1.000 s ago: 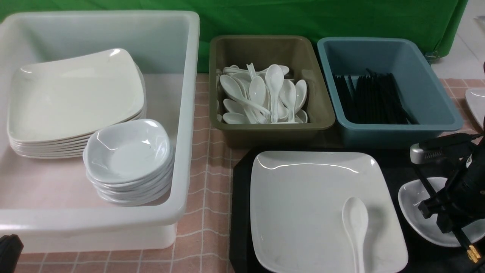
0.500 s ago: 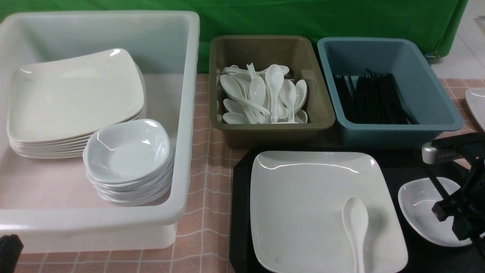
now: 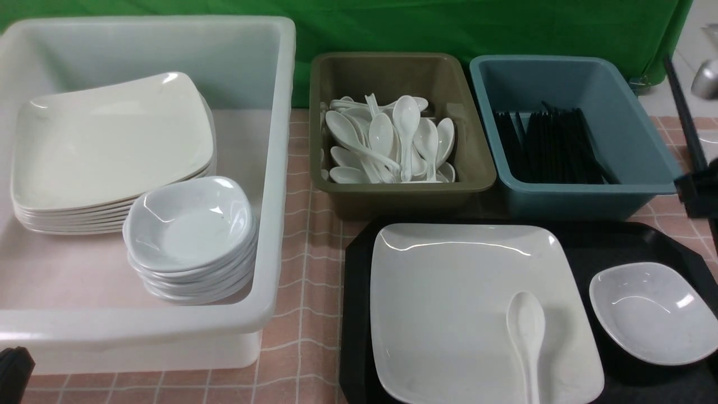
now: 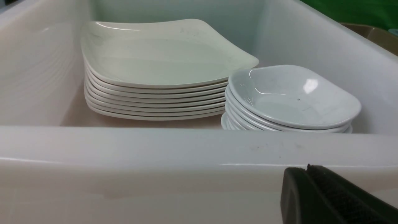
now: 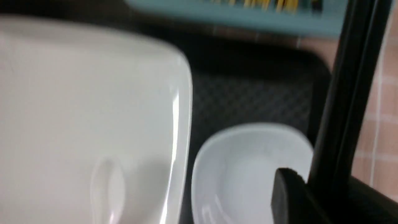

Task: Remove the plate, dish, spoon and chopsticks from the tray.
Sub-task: Use the right arm to put the chopsticks into the small storage box on the right, then use the left arm to grab a soup spoon from the plate

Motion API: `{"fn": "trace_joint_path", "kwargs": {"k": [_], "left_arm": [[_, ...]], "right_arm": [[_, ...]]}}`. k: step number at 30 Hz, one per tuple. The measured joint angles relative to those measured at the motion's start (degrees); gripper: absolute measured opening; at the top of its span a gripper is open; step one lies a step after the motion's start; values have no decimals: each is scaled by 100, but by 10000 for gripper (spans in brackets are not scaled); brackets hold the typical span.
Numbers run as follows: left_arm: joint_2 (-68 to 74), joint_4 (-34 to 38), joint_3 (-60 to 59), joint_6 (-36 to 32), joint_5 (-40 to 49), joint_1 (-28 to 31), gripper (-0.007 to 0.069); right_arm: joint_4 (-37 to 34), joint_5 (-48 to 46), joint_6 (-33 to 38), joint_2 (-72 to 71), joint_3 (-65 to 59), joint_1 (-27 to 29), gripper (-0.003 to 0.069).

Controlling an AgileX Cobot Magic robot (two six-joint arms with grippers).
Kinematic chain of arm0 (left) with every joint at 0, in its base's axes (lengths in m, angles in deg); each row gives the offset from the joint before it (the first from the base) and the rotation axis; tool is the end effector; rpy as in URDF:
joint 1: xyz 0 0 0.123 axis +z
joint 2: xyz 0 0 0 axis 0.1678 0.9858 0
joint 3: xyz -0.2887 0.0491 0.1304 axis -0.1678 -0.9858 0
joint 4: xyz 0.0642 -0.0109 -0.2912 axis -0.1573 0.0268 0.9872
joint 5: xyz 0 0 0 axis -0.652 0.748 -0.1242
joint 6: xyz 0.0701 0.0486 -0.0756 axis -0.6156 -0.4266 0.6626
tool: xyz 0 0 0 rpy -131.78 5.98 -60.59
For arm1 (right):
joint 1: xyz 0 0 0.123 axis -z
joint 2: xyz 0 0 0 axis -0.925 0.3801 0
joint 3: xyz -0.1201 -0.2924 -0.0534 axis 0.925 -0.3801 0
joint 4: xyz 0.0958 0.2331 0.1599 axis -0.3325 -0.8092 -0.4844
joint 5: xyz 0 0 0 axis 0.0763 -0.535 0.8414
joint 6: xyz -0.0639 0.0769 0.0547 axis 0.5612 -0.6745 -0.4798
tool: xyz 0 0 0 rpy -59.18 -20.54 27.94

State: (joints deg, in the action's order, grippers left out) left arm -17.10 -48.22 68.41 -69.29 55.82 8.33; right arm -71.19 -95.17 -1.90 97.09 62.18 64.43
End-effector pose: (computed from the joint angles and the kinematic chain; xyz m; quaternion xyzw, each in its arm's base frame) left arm 0.0897 -0.0034 0.1861 -0.0270 0.7588 -0.0459 0.6492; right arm 0.3610 0.0165 0.3464 -0.0801 0.9279 -0.0288 0.3629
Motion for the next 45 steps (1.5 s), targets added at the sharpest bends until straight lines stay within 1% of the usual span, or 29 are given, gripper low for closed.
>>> {"fn": "trace_joint_path", "kwargs": {"k": [3, 8, 9, 11, 12, 13, 17, 19, 20, 21, 22, 23, 24, 25, 26, 28, 29, 30, 32, 33, 34, 35, 38, 39, 40, 41, 42, 43, 45], "left_arm": [[0, 0, 0, 0, 0, 0, 5], [0, 0, 0, 0, 0, 0, 5], [0, 0, 0, 0, 0, 0, 5], [0, 0, 0, 0, 0, 0, 5], [0, 0, 0, -7, 0, 0, 5], [0, 0, 0, -7, 0, 0, 5], [0, 0, 0, -7, 0, 0, 5], [0, 0, 0, -7, 0, 0, 5], [0, 0, 0, -7, 0, 0, 5], [0, 0, 0, -7, 0, 0, 5], [0, 0, 0, -7, 0, 0, 5], [0, 0, 0, -7, 0, 0, 5], [0, 0, 0, -7, 0, 0, 5], [0, 0, 0, -7, 0, 0, 5], [0, 0, 0, -7, 0, 0, 5], [0, 0, 0, -7, 0, 0, 5], [0, 0, 0, -7, 0, 0, 5], [0, 0, 0, -7, 0, 0, 5], [0, 0, 0, -7, 0, 0, 5], [0, 0, 0, -7, 0, 0, 5], [0, 0, 0, -7, 0, 0, 5], [0, 0, 0, -7, 0, 0, 5], [0, 0, 0, -7, 0, 0, 5], [0, 0, 0, -7, 0, 0, 5], [0, 0, 0, -2, 0, 0, 5], [0, 0, 0, -2, 0, 0, 5], [0, 0, 0, -2, 0, 0, 5], [0, 0, 0, -2, 0, 0, 5], [0, 0, 0, -2, 0, 0, 5]], "right_arm": [[-56, 537, -41, 311, 484, 0, 166], [-132, 1808, -193, 1337, 1261, 0, 166], [-132, 1866, -193, 1383, 1261, 0, 166], [-137, 2637, -287, 1940, 1516, 0, 166], [-137, 2699, -298, 2033, 1546, 0, 166], [-137, 3255, -320, 2402, 1633, 0, 166], [-137, 3971, -331, 3135, 1727, 0, 176], [-138, 4144, -336, 3449, 1739, 0, 214], [-138, 4144, -350, 3597, 1739, 0, 265], [-138, 4144, -369, 3674, 1739, 0, 297], [-138, 4144, -376, 3707, 1739, 0, 312], [-138, 4105, -428, 3768, 1739, 0, 349], [-138, 3949, -520, 3810, 1739, 0, 388], [-138, 3922, -550, 3810, 1739, 0, 396], [-138, 3675, -649, 3781, 1739, 0, 414], [-138, 3328, -696, 3677, 1739, 0, 412], [-138, 3061, -717, 3559, 1739, 0, 395], [-138, 3012, -717, 3536, 1739, 0, 395], [-138, 2260, -698, 3050, 1745, 0, 294], [-138, 2126, -698, 3008, 1746, 0, 285], [-138, 1677, -663, 2679, 1781, 0, 220], [-138, 1264, -651, 2428, 1806, 0, 173], [-198, -143, -646, 1647, 1820, 0, 53], [-212, -240, -646, 1599, 1820, 0, 53], [-291, -901, -646, 1259, 1755, 0, 30], [-291, -1078, -641, 1165, 1728, 0, 30], [-423, -1733, -609, 753, 1535, 0, 30], [-423, -1790, -608, 708, 1505, 0, 30], [-507, -2244, -520, 158, 1091, 0, 30]]}}
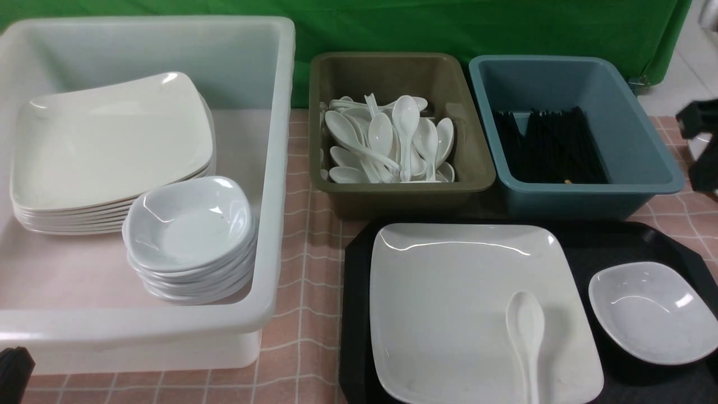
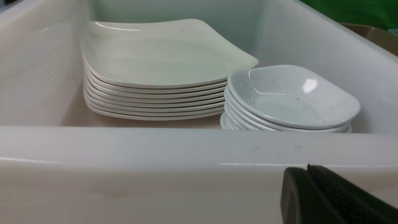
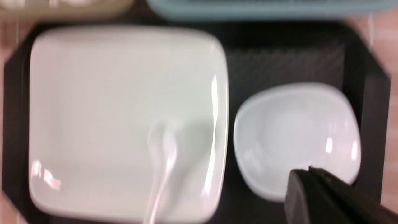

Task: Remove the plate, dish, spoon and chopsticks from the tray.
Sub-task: Use the left arm to grab a soup spoon from the plate

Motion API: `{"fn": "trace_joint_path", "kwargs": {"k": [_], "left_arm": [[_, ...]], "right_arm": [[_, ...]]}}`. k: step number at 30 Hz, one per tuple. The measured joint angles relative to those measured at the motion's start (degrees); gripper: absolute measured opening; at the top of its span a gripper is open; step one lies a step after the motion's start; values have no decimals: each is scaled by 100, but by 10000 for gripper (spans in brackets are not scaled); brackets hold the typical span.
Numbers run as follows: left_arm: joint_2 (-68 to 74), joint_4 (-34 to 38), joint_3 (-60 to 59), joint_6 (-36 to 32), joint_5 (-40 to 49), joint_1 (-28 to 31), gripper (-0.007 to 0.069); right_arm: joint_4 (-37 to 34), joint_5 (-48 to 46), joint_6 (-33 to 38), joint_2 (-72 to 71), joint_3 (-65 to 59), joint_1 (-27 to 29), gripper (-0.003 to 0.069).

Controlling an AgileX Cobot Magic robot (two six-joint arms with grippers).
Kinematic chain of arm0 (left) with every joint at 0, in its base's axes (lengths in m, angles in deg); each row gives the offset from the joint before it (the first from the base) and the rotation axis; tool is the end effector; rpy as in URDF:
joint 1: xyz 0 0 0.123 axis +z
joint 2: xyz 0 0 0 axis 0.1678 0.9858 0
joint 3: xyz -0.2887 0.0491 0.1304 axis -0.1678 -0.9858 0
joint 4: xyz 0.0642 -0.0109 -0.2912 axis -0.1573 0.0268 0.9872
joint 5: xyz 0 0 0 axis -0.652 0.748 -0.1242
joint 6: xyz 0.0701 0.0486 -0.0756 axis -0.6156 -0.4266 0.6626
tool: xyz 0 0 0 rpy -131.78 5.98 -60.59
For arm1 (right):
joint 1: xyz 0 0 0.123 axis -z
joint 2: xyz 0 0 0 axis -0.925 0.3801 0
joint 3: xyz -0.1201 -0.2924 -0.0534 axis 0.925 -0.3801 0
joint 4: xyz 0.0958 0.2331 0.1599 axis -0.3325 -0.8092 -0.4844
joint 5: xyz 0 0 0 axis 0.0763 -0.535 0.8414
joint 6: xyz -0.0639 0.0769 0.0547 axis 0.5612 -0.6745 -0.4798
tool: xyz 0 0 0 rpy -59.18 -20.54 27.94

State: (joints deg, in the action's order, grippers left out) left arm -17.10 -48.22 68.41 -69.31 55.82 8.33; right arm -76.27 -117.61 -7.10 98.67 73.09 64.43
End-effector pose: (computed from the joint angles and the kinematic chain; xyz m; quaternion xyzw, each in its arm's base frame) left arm 0.0897 -0.0034 0.1861 -0.0268 0.7588 -0.0458 0.6492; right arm 0.3465 0.0234 0.3798 -0.0235 0.9666 0.0257 0.2541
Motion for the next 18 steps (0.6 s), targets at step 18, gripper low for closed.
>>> {"fn": "trace_joint_path", "kwargs": {"k": [18], "left_arm": [[0, 0, 0, 0, 0, 0, 5]], "right_arm": [[-45, 1692, 358, -5416, -4133, 0, 32]]}}
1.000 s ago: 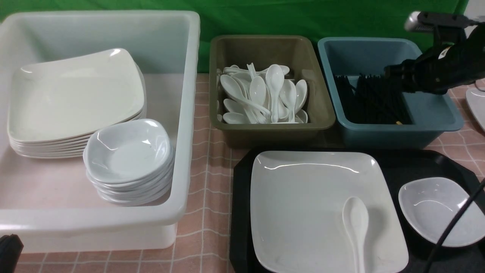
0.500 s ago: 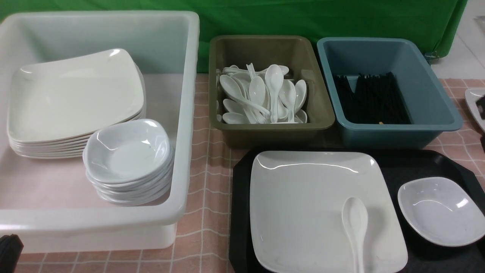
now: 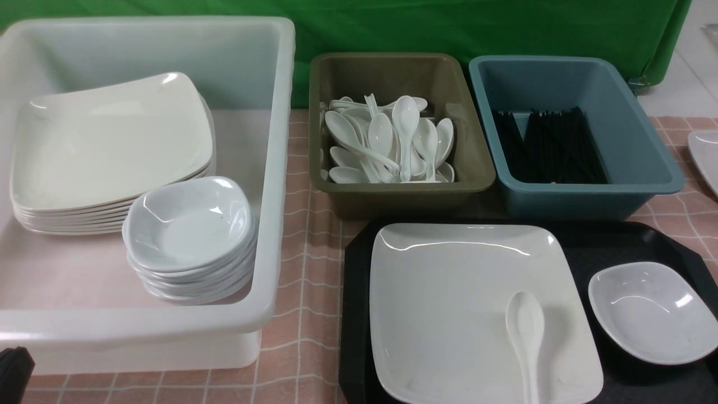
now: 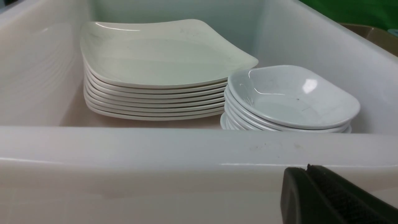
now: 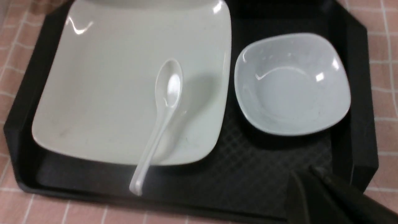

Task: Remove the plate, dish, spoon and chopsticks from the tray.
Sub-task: Use the left arm to grab a soup spoon from the plate

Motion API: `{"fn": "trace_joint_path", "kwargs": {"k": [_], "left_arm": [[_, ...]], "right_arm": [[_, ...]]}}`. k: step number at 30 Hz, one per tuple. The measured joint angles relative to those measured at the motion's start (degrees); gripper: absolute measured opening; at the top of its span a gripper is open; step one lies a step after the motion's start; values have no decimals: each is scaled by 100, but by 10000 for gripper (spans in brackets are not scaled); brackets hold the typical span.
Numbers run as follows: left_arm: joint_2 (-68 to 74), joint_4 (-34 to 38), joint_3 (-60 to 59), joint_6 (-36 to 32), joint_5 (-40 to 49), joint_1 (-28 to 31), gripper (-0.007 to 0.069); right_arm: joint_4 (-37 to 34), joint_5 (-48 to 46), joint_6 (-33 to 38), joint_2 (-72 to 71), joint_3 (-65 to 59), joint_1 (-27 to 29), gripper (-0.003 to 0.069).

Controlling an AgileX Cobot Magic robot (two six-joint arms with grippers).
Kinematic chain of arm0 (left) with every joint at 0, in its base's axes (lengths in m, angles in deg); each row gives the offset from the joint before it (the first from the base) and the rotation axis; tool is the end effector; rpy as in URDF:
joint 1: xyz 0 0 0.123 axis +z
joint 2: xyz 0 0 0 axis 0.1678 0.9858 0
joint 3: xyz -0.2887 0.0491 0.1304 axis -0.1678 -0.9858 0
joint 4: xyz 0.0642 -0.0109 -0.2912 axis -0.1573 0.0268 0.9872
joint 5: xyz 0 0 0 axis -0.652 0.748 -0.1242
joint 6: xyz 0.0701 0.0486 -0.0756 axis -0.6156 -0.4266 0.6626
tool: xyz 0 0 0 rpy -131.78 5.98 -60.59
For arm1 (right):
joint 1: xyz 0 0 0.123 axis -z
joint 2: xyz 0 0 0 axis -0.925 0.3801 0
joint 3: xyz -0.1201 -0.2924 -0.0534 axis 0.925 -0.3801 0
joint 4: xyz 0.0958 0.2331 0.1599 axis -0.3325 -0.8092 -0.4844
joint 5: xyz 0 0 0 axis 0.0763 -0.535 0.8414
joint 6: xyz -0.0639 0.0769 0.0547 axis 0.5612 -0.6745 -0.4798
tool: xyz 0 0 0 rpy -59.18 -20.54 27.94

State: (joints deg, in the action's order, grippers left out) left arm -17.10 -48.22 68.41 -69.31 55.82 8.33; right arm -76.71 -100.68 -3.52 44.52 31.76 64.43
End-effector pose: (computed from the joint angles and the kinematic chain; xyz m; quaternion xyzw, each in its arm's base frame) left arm 0.0897 -0.0034 0.1861 -0.0268 0.7588 -0.0458 0.6492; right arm 0.1158 0.0103 0.3486 -0.0464 0.8678 0.0206 0.4944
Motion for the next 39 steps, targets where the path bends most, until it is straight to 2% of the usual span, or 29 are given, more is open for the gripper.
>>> {"fn": "trace_joint_path", "kwargs": {"k": [5, 9, 24, 26, 28, 30, 32, 35, 39], "left_arm": [[0, 0, 0, -9, 0, 0, 5], [0, 0, 0, -9, 0, 0, 5], [0, 19, 0, -1, -49, 0, 5], [0, 284, 0, 123, -163, 0, 5], [0, 1585, 0, 906, -328, 0, 5], [0, 3190, 0, 1640, -348, 0, 5], [0, 4304, 0, 2120, -378, 0, 5], [0, 4871, 0, 2402, -765, 0, 5], [0, 4965, 0, 2434, -1148, 0, 5]], "right_arm": [[-7, 1186, 187, -1540, -1144, 0, 32], [-7, 1630, 201, -2154, -1566, 0, 32], [-7, 1955, 174, -2270, -1746, 0, 41], [-7, 1955, 106, -2270, -1746, 0, 41], [-7, 1955, -47, -2270, -1746, 0, 42], [-7, 1957, -153, -2270, -1748, 0, 43], [-7, 2019, -176, -2270, -1748, 0, 43], [-7, 2305, -187, -2270, -1748, 0, 45], [-7, 2588, -187, -2270, -1748, 0, 48]]}}
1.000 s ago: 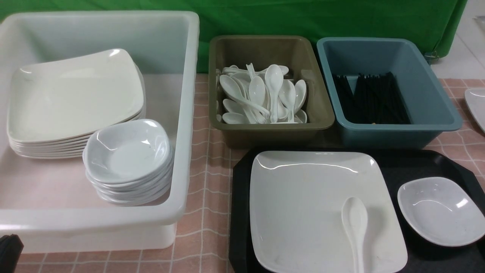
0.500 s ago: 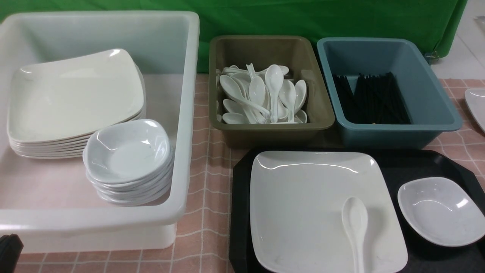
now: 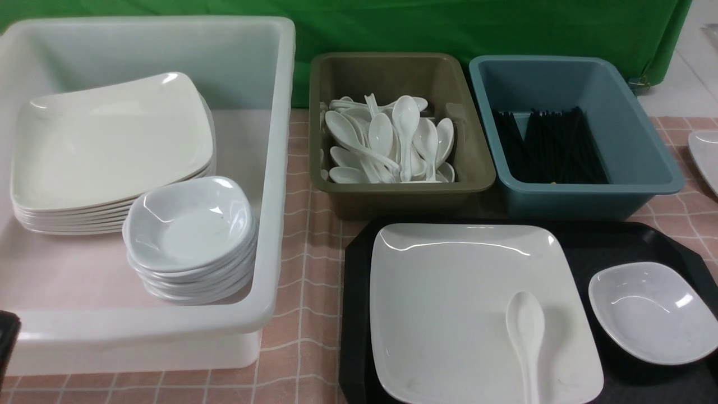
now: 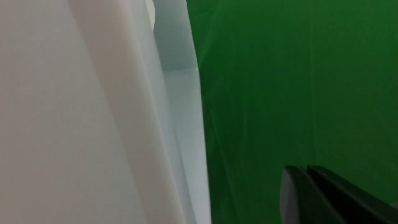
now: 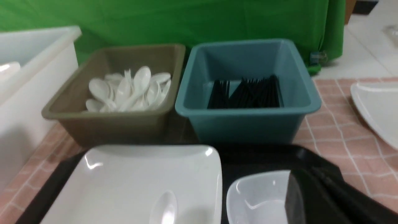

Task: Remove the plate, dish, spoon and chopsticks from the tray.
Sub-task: Use the left arm to grab a soup spoon from the plate

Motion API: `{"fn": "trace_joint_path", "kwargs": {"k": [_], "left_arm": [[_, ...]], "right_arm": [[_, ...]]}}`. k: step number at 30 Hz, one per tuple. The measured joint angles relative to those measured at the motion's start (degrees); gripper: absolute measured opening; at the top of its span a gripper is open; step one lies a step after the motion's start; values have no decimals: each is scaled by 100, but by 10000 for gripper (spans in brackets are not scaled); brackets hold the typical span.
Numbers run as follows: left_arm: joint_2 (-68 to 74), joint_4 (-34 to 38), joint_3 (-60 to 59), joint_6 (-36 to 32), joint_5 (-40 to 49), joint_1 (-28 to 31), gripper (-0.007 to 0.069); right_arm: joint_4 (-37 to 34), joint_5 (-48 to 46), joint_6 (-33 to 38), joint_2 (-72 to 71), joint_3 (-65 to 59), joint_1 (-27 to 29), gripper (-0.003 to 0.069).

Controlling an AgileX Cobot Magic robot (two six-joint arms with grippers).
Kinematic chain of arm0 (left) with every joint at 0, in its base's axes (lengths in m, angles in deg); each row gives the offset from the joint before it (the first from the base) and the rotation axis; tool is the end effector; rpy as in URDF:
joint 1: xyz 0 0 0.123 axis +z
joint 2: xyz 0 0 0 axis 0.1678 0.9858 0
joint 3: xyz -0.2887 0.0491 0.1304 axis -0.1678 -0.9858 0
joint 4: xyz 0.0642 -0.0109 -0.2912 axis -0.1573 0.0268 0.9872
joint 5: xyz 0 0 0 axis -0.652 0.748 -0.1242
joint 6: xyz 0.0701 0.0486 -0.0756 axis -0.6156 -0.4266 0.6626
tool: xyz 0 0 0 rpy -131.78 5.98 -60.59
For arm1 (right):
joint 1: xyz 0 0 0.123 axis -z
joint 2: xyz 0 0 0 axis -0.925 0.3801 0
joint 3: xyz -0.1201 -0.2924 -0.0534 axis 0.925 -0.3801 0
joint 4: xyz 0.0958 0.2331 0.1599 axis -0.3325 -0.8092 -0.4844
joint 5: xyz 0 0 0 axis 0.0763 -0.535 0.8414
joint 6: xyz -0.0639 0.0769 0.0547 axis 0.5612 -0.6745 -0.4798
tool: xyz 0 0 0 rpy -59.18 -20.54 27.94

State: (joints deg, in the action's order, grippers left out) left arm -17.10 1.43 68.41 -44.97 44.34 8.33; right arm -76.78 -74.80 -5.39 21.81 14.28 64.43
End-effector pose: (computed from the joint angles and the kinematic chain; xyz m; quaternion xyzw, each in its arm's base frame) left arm 0.0908 -0.0054 0.2104 -0.4266 0.5366 -0.4817 0.5459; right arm 0.0712 0.0059 0.3171 -0.0210 0.7044 0.0308 0.7089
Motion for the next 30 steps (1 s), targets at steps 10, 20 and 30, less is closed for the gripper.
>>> {"fn": "trace_joint_path", "kwargs": {"k": [10, 20, 30], "left_arm": [[1144, -2375, 2725, -755, 1971, 0, 5], [5070, -2159, 5266, -3623, 6430, 0, 5], [7210, 142, 5375, -5463, 5736, -1166, 17]], "right_arm": [[-5, 128, 0, 0, 0, 0, 50], [4, 125, 0, 0, 0, 0, 51], [7, 132, 0, 0, 0, 0, 52]]}}
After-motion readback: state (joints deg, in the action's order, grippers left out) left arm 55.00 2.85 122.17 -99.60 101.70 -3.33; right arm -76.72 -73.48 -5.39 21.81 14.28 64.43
